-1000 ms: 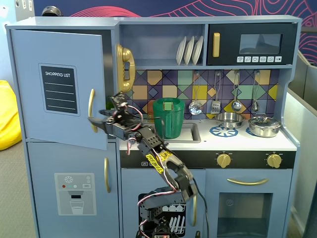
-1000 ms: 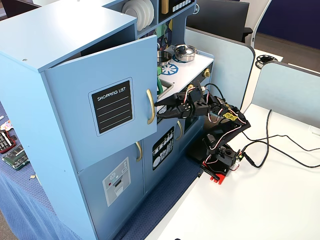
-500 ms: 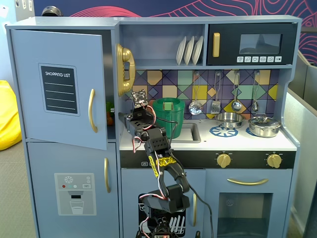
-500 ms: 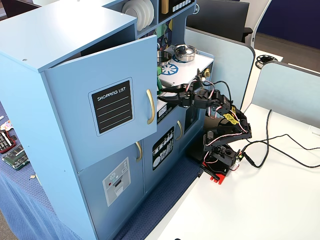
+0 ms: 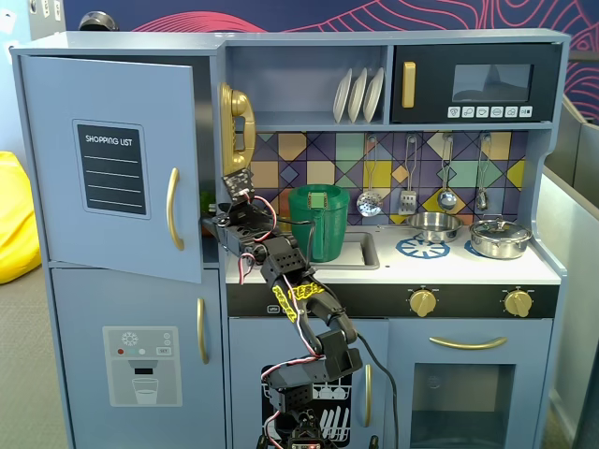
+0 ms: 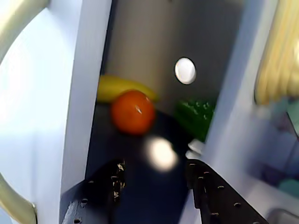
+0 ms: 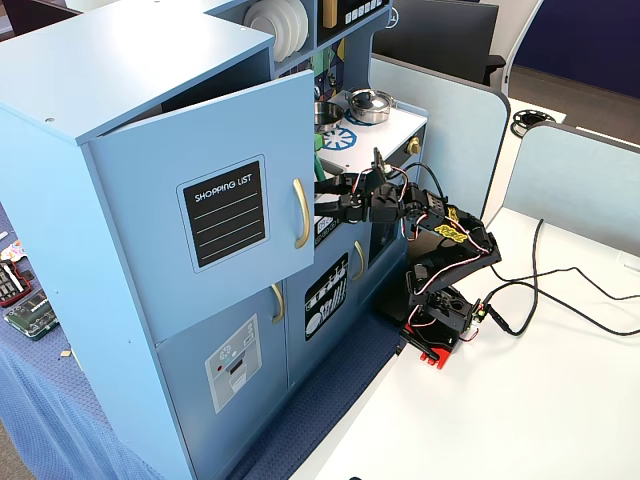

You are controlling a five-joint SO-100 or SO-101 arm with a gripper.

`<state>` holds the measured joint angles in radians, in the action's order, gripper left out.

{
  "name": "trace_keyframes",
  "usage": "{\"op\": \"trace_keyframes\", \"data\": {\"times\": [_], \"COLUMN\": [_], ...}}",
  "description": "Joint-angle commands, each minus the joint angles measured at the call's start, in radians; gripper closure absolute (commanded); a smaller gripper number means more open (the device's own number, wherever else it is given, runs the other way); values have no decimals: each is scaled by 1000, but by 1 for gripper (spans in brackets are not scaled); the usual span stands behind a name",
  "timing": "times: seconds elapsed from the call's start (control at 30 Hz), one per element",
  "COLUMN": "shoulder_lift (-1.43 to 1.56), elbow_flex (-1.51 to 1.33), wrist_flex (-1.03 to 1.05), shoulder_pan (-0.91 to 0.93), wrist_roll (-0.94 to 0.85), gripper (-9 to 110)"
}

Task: Open the left cabinet door

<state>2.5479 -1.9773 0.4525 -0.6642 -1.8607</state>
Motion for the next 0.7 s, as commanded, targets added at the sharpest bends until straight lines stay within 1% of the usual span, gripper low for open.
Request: {"op": "trace_keyframes", "data": {"times": [0.0, 0.4, 0.67], "shoulder_lift": [0, 2, -11], "elbow_flex": [49, 55, 77], "wrist_flex": [-32, -49, -77], "shoulder_pan": [-69, -258, -426], "wrist_roll": [-49, -144, -183], "gripper": [94, 94, 95]}}
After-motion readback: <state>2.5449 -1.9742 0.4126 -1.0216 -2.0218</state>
